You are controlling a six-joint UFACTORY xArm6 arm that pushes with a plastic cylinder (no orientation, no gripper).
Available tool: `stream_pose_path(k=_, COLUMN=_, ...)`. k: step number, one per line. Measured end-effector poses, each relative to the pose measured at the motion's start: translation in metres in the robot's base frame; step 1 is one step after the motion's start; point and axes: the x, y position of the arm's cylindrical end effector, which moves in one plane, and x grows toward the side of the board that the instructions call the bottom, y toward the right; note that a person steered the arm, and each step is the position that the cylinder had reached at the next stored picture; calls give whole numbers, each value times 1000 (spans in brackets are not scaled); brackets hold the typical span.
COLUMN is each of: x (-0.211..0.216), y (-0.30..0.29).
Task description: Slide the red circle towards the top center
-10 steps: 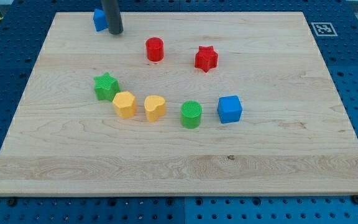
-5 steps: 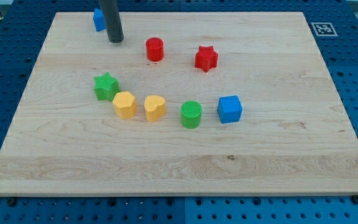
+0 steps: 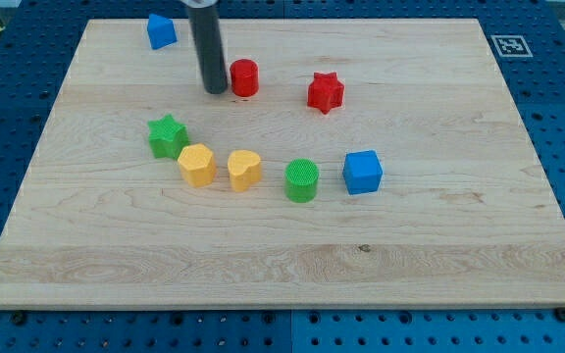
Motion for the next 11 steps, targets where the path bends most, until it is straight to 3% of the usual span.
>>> stream_pose_path(k=1, x=0, y=43)
stream_pose_path(k=4, x=-2, y=56)
stream_pose_path(k=8, x=-61, y=95)
stream_pose_path(k=9, x=-34, y=117)
stream_pose_path(k=11, x=-25, y=177)
